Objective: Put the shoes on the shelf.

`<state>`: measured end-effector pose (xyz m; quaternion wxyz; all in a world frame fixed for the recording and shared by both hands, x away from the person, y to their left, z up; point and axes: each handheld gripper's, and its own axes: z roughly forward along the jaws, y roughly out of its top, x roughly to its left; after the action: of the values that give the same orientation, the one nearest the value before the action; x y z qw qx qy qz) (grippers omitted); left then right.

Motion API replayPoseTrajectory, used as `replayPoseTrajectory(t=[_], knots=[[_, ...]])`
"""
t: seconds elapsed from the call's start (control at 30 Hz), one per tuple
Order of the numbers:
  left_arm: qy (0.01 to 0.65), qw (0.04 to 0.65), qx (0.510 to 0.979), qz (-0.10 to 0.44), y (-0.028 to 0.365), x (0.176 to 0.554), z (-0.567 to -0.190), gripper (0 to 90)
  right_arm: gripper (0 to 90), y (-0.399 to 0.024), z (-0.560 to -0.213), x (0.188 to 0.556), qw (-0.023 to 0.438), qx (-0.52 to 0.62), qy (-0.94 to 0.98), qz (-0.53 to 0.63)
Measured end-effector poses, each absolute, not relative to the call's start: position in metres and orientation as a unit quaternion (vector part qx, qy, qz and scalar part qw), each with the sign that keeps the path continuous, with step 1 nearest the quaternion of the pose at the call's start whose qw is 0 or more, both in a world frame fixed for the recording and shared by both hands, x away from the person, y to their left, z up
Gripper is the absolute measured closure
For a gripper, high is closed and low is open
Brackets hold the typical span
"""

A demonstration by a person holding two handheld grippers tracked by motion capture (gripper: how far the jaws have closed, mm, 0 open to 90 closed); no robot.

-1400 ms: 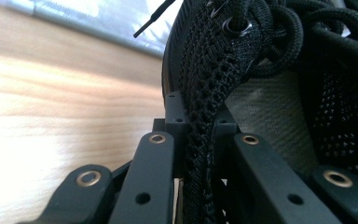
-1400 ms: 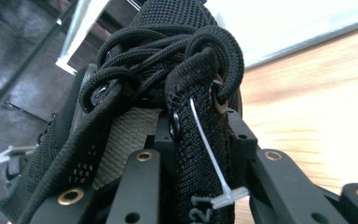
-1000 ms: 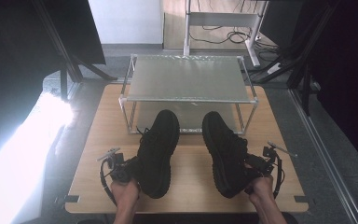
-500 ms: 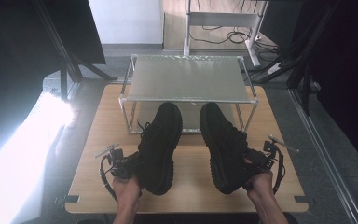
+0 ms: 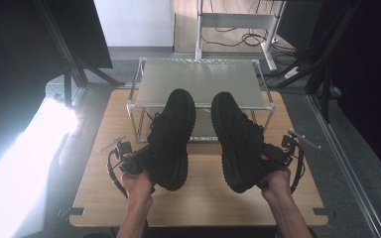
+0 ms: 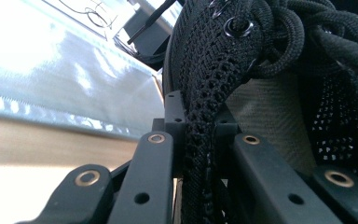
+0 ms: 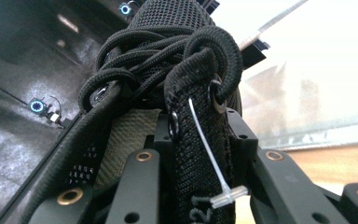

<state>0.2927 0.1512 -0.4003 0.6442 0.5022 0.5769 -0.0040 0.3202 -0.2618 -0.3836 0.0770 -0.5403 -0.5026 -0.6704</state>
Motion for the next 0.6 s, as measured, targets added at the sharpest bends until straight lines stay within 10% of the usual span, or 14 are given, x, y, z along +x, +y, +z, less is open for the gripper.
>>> replayPoseTrajectory(t=[0.6], knots=[[0.598,0.649,0.47,-0.009,0.143,0.344,-0.373,81.6,71.3,-0.254,-0.352,0.366,0.054,-0.557,-0.479,-0.676]])
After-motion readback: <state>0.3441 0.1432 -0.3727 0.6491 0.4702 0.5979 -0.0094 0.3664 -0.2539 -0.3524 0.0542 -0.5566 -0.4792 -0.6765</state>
